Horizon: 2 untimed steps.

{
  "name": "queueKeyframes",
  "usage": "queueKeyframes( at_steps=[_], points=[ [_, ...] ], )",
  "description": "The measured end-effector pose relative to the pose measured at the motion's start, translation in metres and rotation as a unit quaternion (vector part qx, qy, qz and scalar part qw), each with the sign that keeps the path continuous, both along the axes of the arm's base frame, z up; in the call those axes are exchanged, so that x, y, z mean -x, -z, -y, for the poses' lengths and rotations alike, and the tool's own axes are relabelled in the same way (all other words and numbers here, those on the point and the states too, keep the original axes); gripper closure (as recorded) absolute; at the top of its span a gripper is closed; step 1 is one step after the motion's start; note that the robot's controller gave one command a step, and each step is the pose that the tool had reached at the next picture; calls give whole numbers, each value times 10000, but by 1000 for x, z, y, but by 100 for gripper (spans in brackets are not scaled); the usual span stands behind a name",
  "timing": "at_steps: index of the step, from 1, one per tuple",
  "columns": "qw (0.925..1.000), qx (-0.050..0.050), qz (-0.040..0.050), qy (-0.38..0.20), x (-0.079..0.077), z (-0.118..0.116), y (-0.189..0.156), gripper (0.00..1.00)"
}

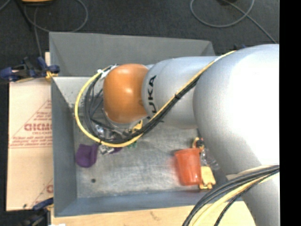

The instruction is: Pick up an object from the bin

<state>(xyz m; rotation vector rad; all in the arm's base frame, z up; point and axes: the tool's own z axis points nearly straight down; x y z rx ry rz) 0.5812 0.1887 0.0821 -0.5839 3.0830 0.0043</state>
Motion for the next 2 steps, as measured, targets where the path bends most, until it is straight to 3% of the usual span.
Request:
queueKeyframes(
  at_steps=[2],
  points=[
    [10000,7,-21,3,1,1,-5,100]
  ],
)
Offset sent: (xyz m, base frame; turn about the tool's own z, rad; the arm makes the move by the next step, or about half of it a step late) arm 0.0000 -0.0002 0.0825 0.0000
